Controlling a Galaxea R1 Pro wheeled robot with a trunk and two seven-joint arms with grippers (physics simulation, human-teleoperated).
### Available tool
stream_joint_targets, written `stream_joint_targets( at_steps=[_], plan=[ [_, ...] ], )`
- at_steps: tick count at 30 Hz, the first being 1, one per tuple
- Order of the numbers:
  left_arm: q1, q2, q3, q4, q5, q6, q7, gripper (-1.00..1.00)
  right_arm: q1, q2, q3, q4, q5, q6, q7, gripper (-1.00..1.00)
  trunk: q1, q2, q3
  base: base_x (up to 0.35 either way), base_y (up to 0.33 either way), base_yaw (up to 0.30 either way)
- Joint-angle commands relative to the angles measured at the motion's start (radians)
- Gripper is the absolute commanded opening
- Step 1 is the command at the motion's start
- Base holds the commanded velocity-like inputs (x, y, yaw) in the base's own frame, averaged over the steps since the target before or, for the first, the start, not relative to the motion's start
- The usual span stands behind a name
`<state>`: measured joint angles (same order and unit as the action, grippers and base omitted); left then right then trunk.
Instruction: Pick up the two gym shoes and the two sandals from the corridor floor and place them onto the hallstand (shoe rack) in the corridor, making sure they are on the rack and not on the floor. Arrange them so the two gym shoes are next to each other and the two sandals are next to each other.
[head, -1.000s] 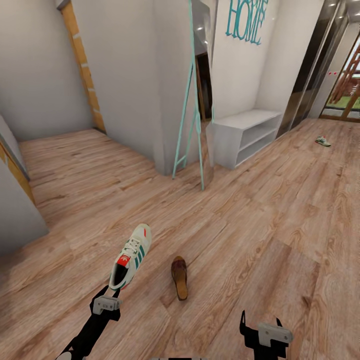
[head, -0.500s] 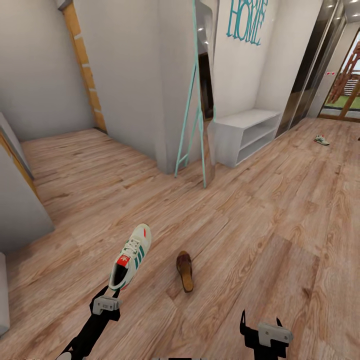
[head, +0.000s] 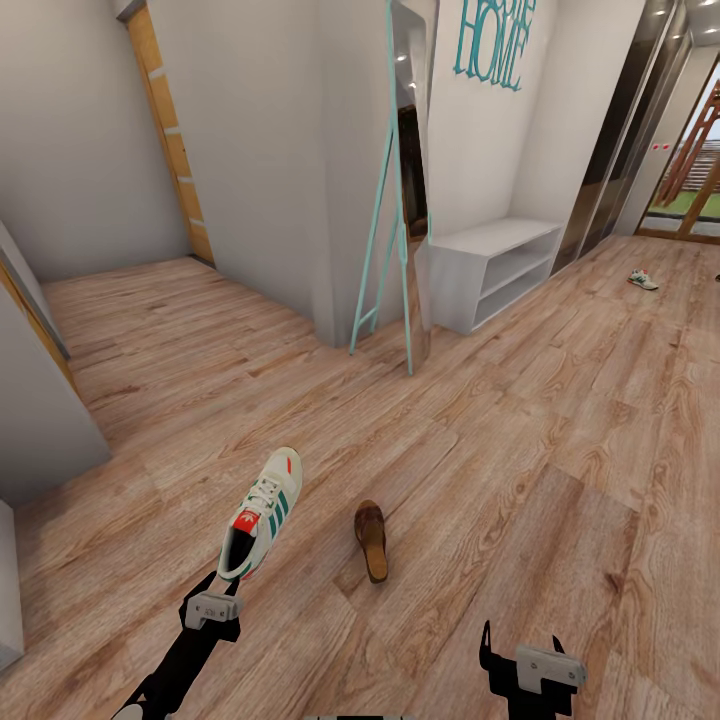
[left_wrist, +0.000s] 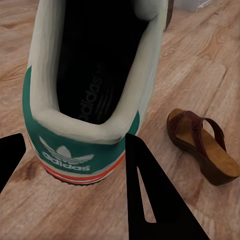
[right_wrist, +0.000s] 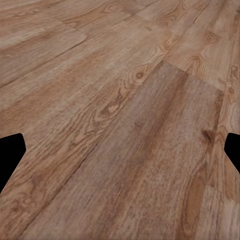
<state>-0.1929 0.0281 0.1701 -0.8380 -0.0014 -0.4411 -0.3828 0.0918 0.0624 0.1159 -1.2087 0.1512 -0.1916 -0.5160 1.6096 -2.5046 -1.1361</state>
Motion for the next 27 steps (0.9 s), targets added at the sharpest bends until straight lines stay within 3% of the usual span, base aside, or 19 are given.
stream_joint_targets(
  at_steps=[1,6,11,15,24,27],
  plan=[
    [-0.001,-0.001,0.003,0.0,0.0,-0.002,-0.007,-1.0,0.0,0.0,0.001,0.0,0.007,0.001,-0.006,1.0,0.0,0.0,-0.001,-0.002,0.002,0.0],
    [0.0,0.0,0.003,0.0,0.001,-0.002,-0.008,-1.0,-0.002,-0.005,0.0,0.003,0.005,-0.002,-0.005,1.0,0.0,0.0,-0.001,-0.001,0.001,0.0],
    [0.0,0.0,0.003,-0.001,0.001,-0.001,-0.008,-1.0,-0.042,-0.009,-0.022,0.049,-0.011,-0.035,-0.005,1.0,0.0,0.0,-0.001,0.0,0.0,0.0],
    [0.0,0.0,0.003,-0.001,0.001,-0.001,-0.008,-1.0,-0.112,-0.011,-0.063,0.118,-0.022,-0.066,-0.001,1.0,0.0,0.0,-0.001,0.0,0.0,0.0],
    [0.0,0.0,0.002,-0.001,0.002,-0.001,-0.008,-1.0,-0.201,-0.012,-0.085,0.157,-0.021,-0.083,-0.001,1.0,0.0,0.0,-0.001,0.0,0.0,0.0],
    [-0.001,0.0,0.002,-0.002,0.002,-0.001,-0.009,-1.0,-0.261,-0.008,-0.087,0.15,-0.022,-0.085,0.003,1.0,0.0,0.0,-0.001,0.0,0.0,0.0]
  ],
)
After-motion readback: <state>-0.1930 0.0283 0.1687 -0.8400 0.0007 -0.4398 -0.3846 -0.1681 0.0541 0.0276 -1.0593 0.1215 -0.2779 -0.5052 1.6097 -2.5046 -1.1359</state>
